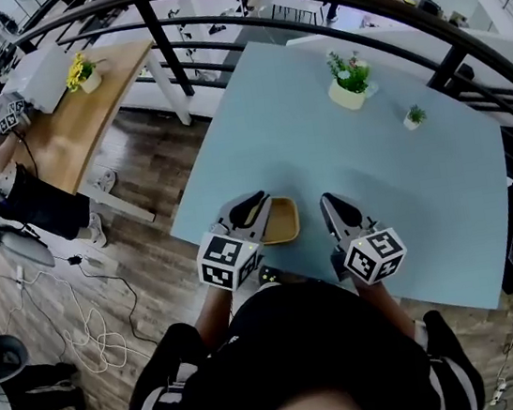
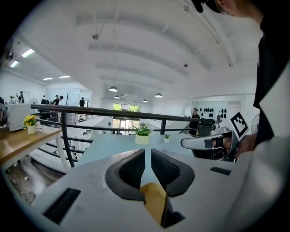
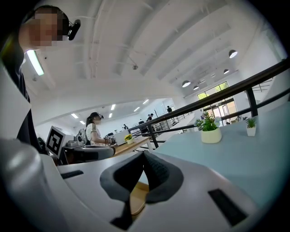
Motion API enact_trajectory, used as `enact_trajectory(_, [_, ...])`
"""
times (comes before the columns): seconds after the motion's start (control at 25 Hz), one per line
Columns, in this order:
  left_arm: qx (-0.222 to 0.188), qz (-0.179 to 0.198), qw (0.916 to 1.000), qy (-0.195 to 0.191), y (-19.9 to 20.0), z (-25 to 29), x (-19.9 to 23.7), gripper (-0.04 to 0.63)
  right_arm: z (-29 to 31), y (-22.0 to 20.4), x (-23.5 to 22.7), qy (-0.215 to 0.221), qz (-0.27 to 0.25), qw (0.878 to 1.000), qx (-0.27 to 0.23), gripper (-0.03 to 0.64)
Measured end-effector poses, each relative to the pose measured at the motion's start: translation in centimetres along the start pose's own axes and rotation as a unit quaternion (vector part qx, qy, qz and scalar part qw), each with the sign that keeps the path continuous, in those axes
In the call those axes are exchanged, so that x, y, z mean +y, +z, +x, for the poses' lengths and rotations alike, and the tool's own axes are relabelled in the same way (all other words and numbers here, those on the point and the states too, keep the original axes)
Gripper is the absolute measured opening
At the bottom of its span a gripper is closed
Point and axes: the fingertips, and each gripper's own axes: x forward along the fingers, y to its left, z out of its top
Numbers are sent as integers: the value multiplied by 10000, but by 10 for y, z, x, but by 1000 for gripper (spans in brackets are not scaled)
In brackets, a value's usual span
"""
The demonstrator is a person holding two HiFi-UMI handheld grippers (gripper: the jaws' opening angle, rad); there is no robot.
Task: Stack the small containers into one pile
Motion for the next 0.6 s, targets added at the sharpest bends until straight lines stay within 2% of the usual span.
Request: enact_trajectory(0.6, [90, 93, 9997, -186, 3, 13, -7, 49, -7, 3, -11, -188, 60, 9998, -45, 8])
